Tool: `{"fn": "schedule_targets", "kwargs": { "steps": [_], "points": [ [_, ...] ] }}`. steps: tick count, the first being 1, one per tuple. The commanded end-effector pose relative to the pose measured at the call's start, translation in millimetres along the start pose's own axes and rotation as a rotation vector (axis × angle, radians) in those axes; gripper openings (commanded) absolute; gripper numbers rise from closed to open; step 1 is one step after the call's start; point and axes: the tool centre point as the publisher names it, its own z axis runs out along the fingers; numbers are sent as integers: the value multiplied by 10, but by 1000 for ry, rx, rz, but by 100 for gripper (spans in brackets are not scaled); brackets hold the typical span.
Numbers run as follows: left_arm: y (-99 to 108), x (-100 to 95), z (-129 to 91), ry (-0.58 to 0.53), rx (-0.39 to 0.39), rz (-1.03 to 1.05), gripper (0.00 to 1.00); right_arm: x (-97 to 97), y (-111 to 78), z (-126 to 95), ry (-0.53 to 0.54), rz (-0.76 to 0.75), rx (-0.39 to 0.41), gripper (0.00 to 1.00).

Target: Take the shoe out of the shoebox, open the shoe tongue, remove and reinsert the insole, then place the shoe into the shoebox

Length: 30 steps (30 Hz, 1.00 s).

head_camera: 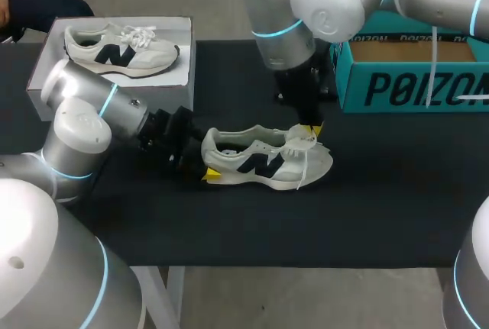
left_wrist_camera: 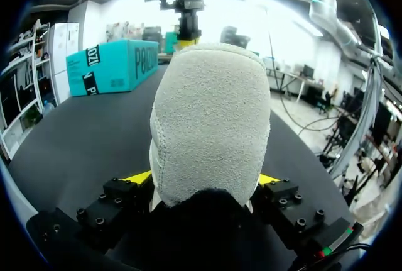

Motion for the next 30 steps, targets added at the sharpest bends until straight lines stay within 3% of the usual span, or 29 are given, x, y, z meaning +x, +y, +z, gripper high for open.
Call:
{"fn": "schedule_targets", "kwargs": {
  "steps": [1, 10, 19, 24, 27, 30],
  "points": [
    [13, 4, 5, 0, -5, 0, 0, -51, -14, 139, 13, 17, 9, 0],
    [13, 4, 5, 0, -5, 0, 0, -32, -24, 397, 13, 27, 45, 0],
    [13, 4, 5, 0, -5, 0, 0, 108, -3, 549, 34, 34, 63, 3],
    [13, 4, 5, 0, -5, 0, 0, 127, -1, 555, 39, 32, 66, 36],
    [13, 4, 5, 0, -5, 0, 0, 86, -3, 508, 40, 38, 60, 47],
    [13, 4, 5, 0, -5, 0, 0, 38, -17, 447, 41, 40, 51, 89]
  ]
}}
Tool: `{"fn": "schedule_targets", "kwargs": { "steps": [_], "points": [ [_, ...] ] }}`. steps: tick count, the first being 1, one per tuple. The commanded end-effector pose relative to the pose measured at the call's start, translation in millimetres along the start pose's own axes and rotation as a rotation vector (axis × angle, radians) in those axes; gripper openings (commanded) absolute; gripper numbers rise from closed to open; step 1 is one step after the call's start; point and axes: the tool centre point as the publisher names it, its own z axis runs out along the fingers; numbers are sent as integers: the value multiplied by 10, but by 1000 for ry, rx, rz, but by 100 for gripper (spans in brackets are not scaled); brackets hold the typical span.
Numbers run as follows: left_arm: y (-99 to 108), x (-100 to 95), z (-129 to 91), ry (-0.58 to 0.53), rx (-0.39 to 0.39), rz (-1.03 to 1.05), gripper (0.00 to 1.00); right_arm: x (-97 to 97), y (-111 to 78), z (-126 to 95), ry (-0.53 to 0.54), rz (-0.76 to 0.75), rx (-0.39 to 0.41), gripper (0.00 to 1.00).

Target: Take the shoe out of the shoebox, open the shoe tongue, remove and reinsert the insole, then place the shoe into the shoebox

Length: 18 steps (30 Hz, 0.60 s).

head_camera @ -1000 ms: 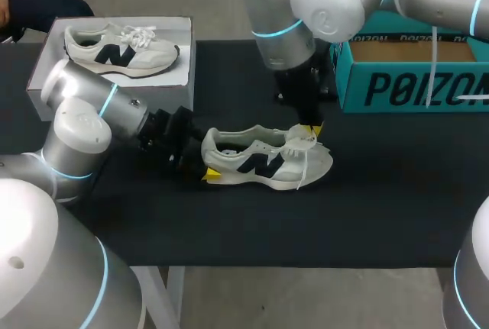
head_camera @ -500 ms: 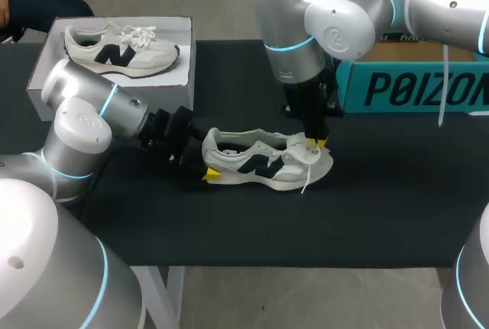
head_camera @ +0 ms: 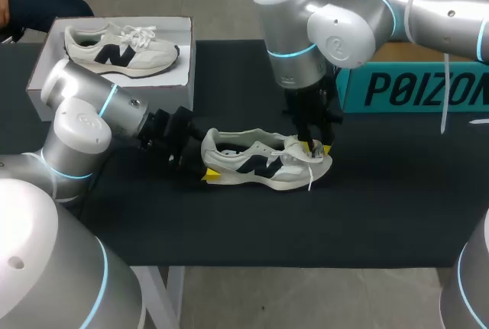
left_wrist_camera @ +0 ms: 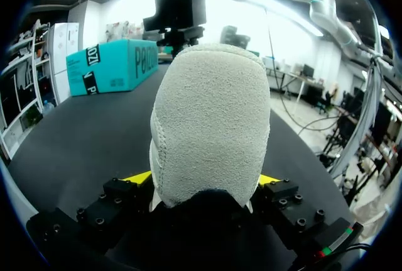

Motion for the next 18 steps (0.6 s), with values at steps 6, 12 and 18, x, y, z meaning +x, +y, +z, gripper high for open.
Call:
{"fn": "schedule_targets", "kwargs": {
  "steps": [6, 12, 18],
  "points": [
    [3, 5, 8, 1, -3, 1, 0, -149, -45, -289, 40, 15, -34, 100],
    [3, 5, 8, 1, -3, 1, 0, -192, -38, -509, 88, 16, -49, 100],
    [3, 5, 8, 1, -3, 1, 0, -156, -59, -741, 121, -15, -75, 100]
  ]
}}
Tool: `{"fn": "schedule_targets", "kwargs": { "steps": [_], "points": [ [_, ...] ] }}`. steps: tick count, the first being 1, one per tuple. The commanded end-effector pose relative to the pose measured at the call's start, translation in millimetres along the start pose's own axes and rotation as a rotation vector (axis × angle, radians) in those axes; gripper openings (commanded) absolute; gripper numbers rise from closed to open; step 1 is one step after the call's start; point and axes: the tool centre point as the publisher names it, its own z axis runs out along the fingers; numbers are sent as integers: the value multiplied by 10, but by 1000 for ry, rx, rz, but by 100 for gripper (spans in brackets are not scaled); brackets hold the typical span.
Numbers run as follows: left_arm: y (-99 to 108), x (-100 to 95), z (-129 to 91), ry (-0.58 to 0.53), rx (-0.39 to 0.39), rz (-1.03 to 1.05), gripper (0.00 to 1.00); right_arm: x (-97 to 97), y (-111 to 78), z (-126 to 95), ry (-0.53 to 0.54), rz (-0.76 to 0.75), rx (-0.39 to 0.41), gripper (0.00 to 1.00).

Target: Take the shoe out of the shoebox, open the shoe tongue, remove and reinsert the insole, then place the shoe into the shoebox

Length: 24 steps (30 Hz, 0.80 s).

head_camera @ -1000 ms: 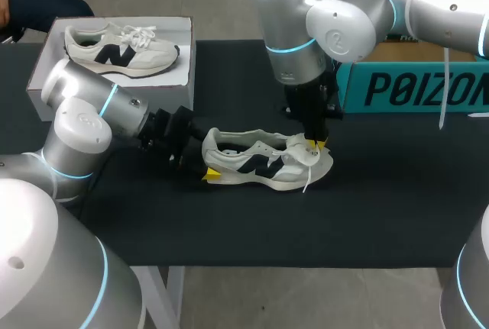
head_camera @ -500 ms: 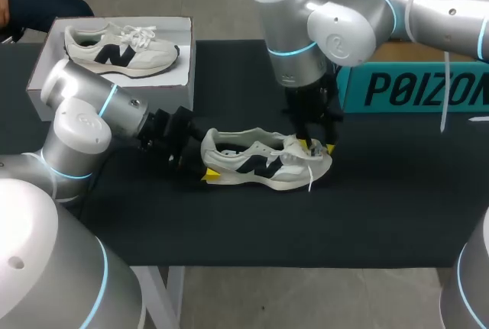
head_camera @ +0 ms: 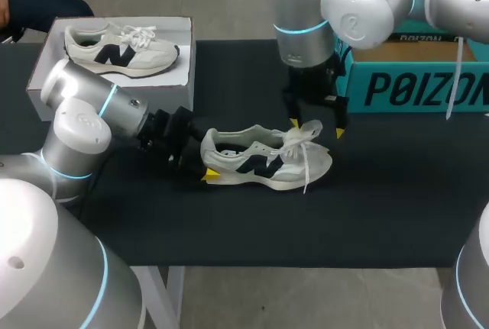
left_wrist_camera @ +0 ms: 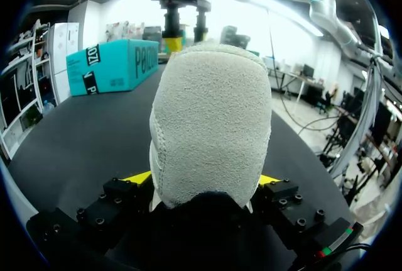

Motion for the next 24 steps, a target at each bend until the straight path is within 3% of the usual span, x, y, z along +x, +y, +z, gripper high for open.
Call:
{"fn": "schedule_targets", "kwargs": {
  "steps": [1, 10, 13, 19, 24],
  "points": [
    [-1, 4, 9, 1, -3, 0, 0, -38, -54, -146, 16, -10, -27, 100],
    [-1, 4, 9, 1, -3, 0, 0, 72, -111, -405, 40, -73, -50, 100],
    [-1, 4, 9, 1, -3, 0, 0, 96, -128, -519, 45, -149, -90, 100],
    [-1, 4, 9, 1, -3, 0, 0, 217, -251, -752, 178, -466, -106, 100],
    [-1, 4, 9, 1, -3, 0, 0, 280, -397, -842, 252, -702, -74, 100]
  ]
}}
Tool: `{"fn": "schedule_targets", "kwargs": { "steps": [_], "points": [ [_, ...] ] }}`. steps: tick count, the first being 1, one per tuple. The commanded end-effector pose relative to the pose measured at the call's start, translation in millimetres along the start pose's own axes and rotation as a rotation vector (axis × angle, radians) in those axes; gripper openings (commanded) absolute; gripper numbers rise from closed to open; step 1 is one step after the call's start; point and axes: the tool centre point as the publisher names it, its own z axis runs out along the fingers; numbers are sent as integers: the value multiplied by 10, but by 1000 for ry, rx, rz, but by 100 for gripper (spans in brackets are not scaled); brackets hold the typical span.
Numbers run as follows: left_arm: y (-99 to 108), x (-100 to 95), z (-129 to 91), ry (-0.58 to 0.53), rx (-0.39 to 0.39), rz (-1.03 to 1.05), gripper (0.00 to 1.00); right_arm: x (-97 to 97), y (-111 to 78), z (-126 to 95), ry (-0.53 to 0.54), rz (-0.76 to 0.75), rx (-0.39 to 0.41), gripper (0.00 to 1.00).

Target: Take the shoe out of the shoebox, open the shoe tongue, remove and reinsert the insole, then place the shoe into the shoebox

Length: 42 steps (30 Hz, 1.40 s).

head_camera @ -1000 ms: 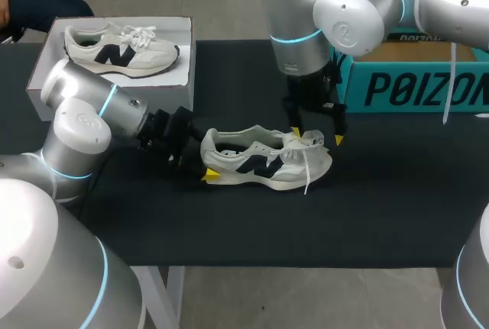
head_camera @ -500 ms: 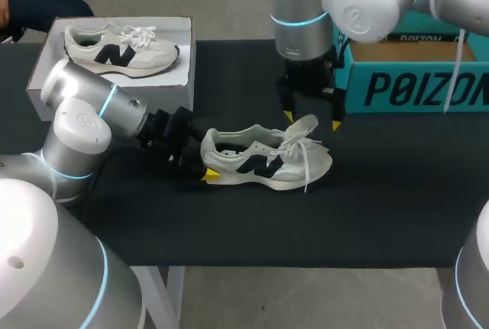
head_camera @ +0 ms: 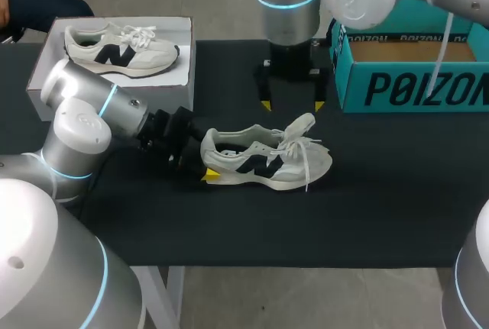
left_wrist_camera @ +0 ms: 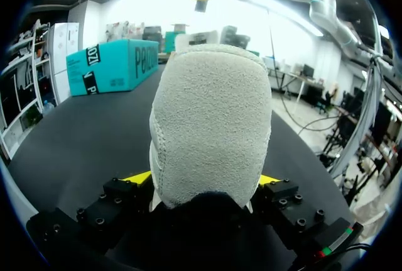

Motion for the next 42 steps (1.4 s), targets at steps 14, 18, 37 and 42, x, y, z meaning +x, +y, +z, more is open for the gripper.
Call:
{"fn": "schedule_targets", "kwargs": {
  "steps": [14, 18, 37, 42],
  "points": [
    [-1, 4, 9, 1, -3, 0, 0, 79, -158, -178, 158, -569, 73, 100],
    [-1, 4, 9, 1, -3, 0, 0, 79, -158, -178, 158, -569, 73, 100],
    [-1, 4, 9, 1, -3, 0, 0, 457, -332, -167, 70, -983, 31, 100],
    [-1, 4, 9, 1, -3, 0, 0, 557, -326, -94, 73, -1018, 44, 31]
  ]
}}
